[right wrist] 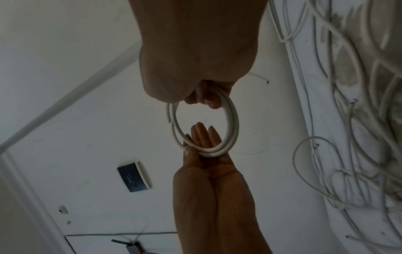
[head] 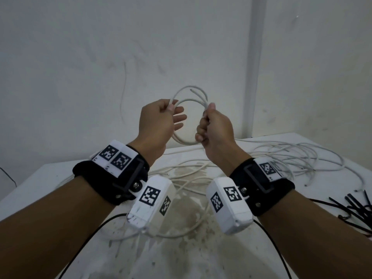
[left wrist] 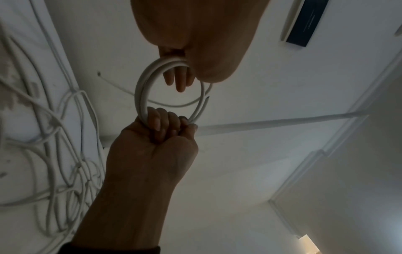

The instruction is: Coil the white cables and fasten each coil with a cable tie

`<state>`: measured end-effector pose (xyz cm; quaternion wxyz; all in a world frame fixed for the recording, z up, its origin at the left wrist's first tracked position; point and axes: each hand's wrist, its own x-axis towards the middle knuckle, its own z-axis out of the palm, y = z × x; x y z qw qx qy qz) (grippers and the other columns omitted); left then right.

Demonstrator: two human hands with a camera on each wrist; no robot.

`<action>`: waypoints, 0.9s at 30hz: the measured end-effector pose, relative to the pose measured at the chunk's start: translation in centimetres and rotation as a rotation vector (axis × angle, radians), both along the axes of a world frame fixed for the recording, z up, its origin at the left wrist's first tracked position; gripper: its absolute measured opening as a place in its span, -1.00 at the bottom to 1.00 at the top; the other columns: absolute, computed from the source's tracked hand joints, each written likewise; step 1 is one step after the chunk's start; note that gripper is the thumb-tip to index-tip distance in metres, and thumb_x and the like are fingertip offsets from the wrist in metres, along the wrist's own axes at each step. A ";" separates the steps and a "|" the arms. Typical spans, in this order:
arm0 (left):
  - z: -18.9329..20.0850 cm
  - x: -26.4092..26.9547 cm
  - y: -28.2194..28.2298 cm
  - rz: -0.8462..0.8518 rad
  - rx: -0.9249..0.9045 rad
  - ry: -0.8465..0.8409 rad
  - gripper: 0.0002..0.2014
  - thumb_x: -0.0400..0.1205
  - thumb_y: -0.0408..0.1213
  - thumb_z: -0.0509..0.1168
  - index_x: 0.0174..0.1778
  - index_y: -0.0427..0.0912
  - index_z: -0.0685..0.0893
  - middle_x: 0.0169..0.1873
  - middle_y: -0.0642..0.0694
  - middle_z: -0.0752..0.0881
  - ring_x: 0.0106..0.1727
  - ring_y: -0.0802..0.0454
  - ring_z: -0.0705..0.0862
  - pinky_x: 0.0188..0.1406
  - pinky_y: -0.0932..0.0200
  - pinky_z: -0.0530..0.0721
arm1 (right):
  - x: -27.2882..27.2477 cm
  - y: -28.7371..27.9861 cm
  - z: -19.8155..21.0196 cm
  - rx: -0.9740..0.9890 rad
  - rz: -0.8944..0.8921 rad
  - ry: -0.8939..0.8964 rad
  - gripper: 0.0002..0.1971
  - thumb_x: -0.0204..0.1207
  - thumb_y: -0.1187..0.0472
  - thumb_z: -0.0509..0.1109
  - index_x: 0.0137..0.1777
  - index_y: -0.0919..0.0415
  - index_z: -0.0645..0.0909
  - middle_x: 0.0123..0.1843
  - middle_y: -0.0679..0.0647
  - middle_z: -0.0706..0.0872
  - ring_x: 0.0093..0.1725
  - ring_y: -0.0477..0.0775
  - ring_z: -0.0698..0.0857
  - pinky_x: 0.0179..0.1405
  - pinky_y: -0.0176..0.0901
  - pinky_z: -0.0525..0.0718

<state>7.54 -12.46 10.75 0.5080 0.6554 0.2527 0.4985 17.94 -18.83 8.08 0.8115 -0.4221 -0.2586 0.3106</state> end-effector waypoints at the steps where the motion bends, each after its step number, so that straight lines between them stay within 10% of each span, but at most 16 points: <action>1: -0.2 -0.4 0.4 -0.008 0.012 0.023 -0.80 0.80 -0.34 0.16 0.11 -0.20 0.71 -0.04 -0.13 0.82 -0.17 0.03 0.85 -0.15 0.13 0.81 | -0.2 0.3 -0.1 -0.016 0.005 -0.004 -0.62 0.79 0.05 0.13 -0.30 0.11 0.37 -0.61 -0.08 0.29 -0.64 -0.06 0.24 -0.62 -0.19 0.31; 6: -0.6 -2.4 2.8 0.046 0.095 0.140 -0.74 0.79 -0.21 0.18 -0.02 -0.15 0.78 -0.22 -0.03 0.80 -0.51 0.16 0.63 -0.49 0.27 0.65 | -1.6 1.4 -0.2 -0.061 0.085 -0.070 -0.64 0.80 0.03 0.13 -0.26 0.12 0.38 -0.58 -0.08 0.27 -0.61 -0.06 0.23 -0.62 -0.21 0.32; 12: 1.0 -5.4 5.3 -0.209 0.057 0.236 -0.71 0.80 -0.42 0.05 0.16 -0.34 0.71 -0.13 -0.13 0.72 -0.49 0.07 0.53 -0.53 0.19 0.54 | -2.8 2.7 0.3 -0.090 0.162 -0.145 -0.69 0.76 0.18 0.13 -0.27 0.09 0.42 -0.45 0.00 0.14 -0.51 -0.02 0.12 -0.55 -0.18 0.22; 18: 1.5 -6.6 6.8 -0.195 0.309 0.412 -0.64 0.82 -0.19 0.12 -0.08 -0.37 0.68 -0.31 -0.26 0.52 -0.53 0.10 0.36 -0.51 0.22 0.37 | -4.3 3.9 0.4 -0.124 0.188 -0.276 -0.60 0.80 0.02 0.13 -0.30 0.11 0.36 -0.52 -0.04 0.22 -0.58 -0.05 0.19 -0.61 -0.22 0.29; 22: 1.6 -6.5 6.1 -0.186 0.376 0.381 -0.71 0.74 -0.05 0.26 -0.17 -0.08 0.80 -0.42 -0.15 0.43 -0.49 0.06 0.33 -0.53 0.28 0.33 | -4.6 3.9 0.6 -0.110 0.212 -0.330 -0.61 0.80 0.03 0.14 -0.30 0.11 0.42 -0.53 -0.07 0.24 -0.58 -0.07 0.20 -0.62 -0.25 0.29; 27: 1.1 -5.5 6.4 -0.086 0.284 0.242 -0.63 0.67 0.04 0.35 -0.17 -0.20 0.83 -0.49 -0.07 0.41 -0.52 0.10 0.32 -0.48 0.21 0.31 | -4.6 3.5 1.0 -0.108 0.251 -0.414 -0.62 0.80 0.06 0.14 -0.29 0.11 0.44 -0.53 -0.07 0.23 -0.57 -0.06 0.18 -0.62 -0.29 0.27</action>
